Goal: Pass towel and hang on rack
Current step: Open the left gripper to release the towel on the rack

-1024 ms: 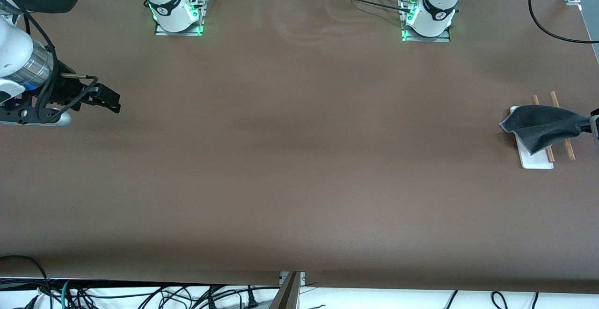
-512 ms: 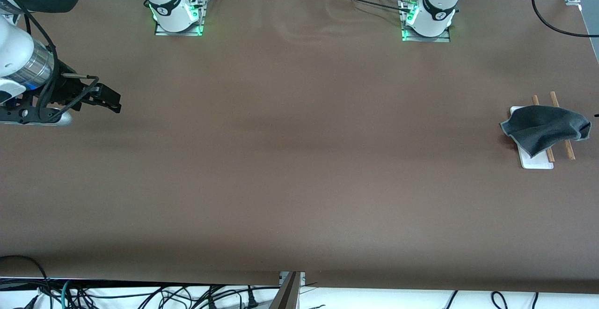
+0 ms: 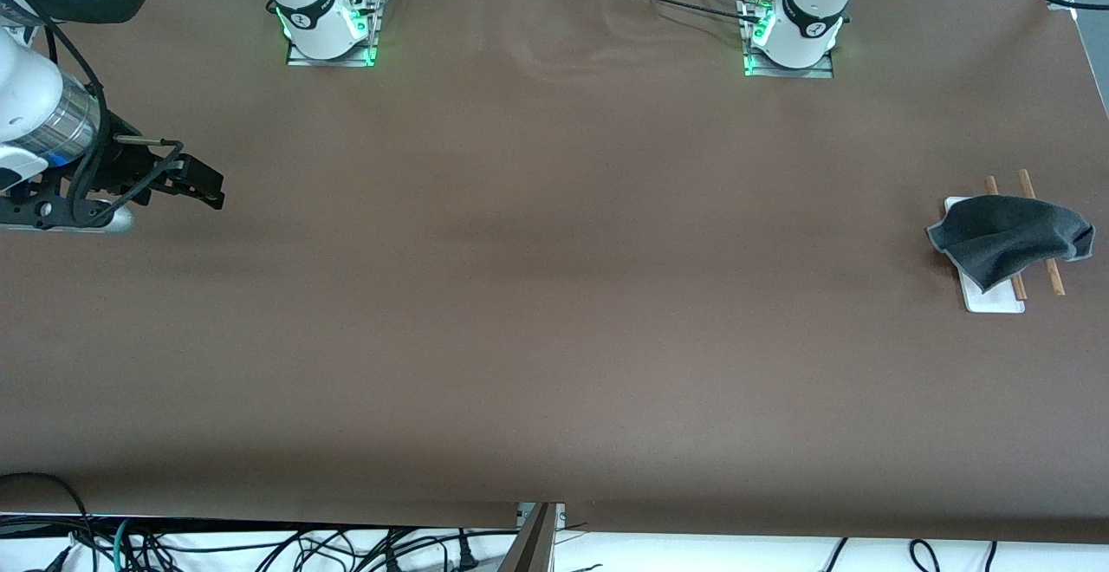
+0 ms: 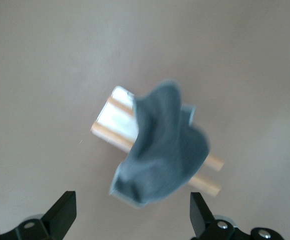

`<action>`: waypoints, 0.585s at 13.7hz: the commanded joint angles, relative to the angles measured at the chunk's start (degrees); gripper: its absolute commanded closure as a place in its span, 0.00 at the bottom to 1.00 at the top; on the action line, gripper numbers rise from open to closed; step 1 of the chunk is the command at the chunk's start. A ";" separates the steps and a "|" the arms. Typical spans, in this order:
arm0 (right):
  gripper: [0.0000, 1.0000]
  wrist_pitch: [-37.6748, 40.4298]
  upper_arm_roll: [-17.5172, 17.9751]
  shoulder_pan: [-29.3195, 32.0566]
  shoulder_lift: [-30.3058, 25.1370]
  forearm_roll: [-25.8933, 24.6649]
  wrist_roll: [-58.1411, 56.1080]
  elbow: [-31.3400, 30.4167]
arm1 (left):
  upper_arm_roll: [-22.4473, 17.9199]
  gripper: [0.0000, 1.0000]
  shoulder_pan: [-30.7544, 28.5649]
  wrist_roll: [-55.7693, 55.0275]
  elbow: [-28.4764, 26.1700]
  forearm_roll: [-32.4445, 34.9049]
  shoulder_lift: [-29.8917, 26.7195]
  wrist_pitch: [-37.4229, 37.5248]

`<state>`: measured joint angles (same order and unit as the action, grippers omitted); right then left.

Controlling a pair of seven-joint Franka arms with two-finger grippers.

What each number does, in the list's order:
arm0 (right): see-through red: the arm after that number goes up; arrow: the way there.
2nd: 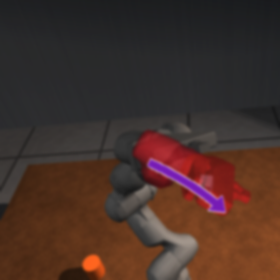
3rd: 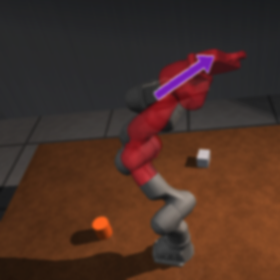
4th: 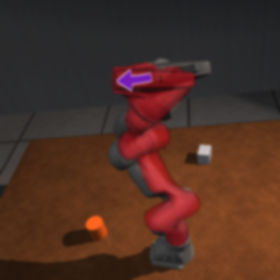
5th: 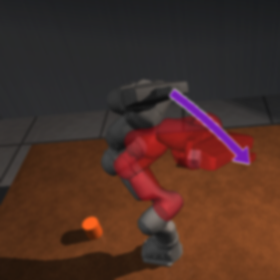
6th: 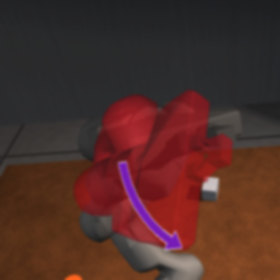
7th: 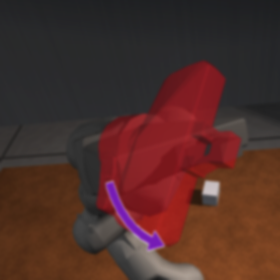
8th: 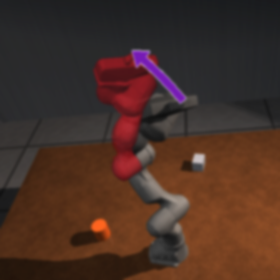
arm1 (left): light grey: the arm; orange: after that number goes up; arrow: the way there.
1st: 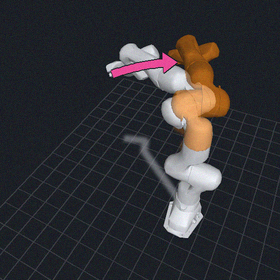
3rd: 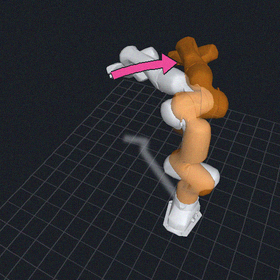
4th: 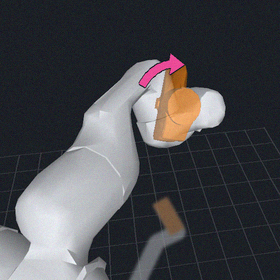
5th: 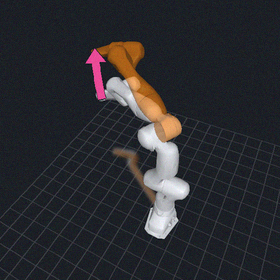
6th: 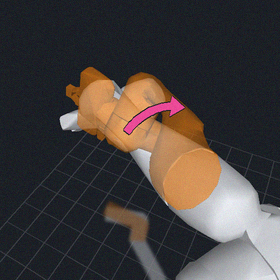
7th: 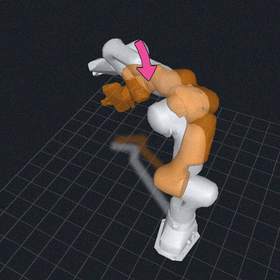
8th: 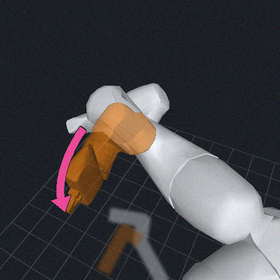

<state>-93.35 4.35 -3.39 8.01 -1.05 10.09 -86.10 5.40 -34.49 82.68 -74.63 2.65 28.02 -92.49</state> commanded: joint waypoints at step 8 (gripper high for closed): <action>0.01 0.89 0.04 -0.22 0.43 -0.01 0.64 1.38 | 6.04 0.00 11.96 -52.27 -3.49 -2.56 -10.34 5.30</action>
<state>-93.33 4.36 -3.40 8.01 -1.05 10.13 -86.10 13.69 -27.19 41.77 -74.77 0.47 22.35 -87.54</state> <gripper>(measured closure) 0.004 0.000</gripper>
